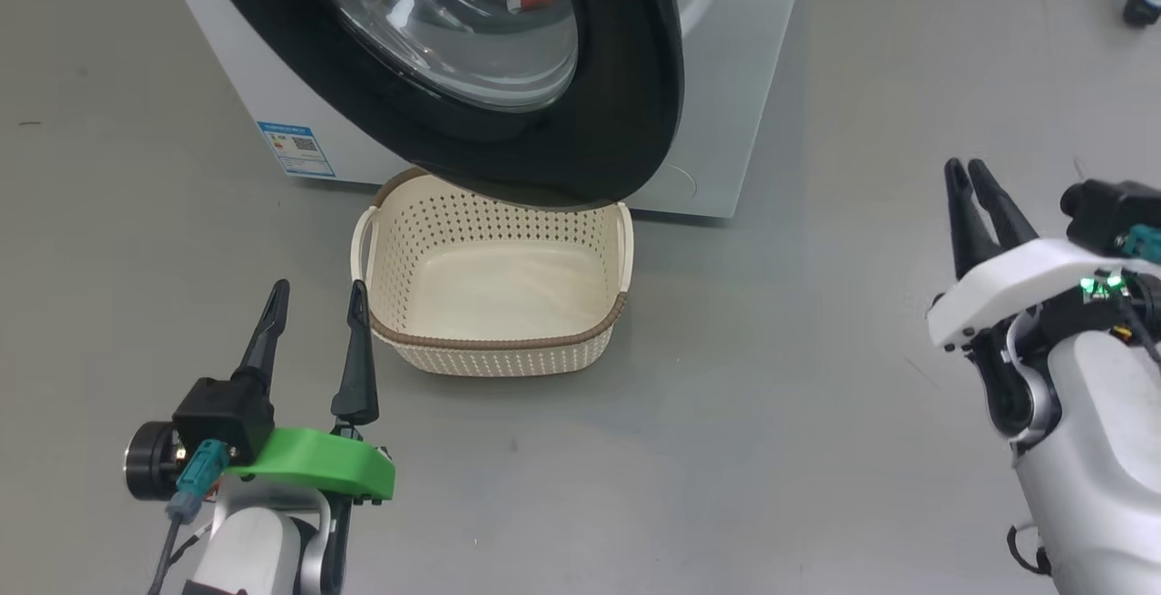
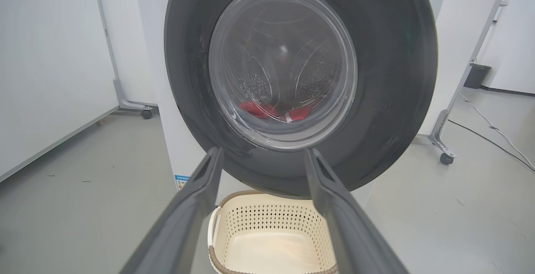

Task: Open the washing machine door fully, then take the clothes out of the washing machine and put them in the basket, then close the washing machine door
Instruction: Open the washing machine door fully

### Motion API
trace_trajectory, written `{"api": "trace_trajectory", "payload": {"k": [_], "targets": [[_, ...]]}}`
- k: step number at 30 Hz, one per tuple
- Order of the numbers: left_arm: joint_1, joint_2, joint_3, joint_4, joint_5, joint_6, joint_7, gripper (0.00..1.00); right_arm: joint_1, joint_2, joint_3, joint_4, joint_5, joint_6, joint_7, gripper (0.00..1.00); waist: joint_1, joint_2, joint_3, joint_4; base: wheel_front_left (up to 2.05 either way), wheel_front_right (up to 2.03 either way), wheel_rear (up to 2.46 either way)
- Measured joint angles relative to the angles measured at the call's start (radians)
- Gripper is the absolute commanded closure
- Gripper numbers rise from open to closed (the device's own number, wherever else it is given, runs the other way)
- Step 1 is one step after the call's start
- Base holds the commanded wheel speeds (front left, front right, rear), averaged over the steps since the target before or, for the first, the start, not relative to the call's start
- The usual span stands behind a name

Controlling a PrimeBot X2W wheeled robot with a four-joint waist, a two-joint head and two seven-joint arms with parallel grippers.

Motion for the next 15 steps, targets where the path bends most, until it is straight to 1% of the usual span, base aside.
{"api": "trace_trajectory", "payload": {"k": [4,7,9,11,14,15], "targets": [[0.001,0.0,0.005,-0.004,0.009,-0.002,0.0,0.0,0.058,0.003,0.006,-0.019,-0.033,0.0,-0.082,0.0,0.0,0.0,-0.014,-0.022,0.0,0.0,0.0],[0.007,0.0,0.014,-0.009,0.009,-0.003,0.0,0.0,0.081,0.004,0.02,-0.037,-0.079,0.0,-0.137,0.0,0.0,0.0,-0.018,-0.037,0.0,0.0,0.0],[0.01,0.001,0.017,-0.011,0.01,-0.005,0.0,0.0,0.098,0.012,0.018,-0.046,-0.08,-0.002,-0.169,0.0,0.0,0.0,-0.018,-0.045,0.0,0.0,0.0],[0.01,0.001,0.016,-0.011,0.013,-0.006,0.0,0.0,0.121,0.016,0.013,-0.05,-0.08,-0.018,-0.199,0.0,0.0,0.0,-0.018,-0.05,0.0,0.0,0.0],[0.01,0.001,0.022,-0.011,0.014,-0.006,0.0,0.0,0.152,0.026,0.009,-0.054,-0.081,-0.02,-0.203,0.0,0.0,0.0,-0.018,-0.053,0.0,0.0,0.0],[0.011,0.001,0.026,-0.011,0.014,-0.008,0.0,0.0,0.16,0.032,0.009,-0.057,-0.081,-0.028,-0.203,0.0,0.0,0.0,-0.018,-0.054,0.0,0.0,0.0]]}}
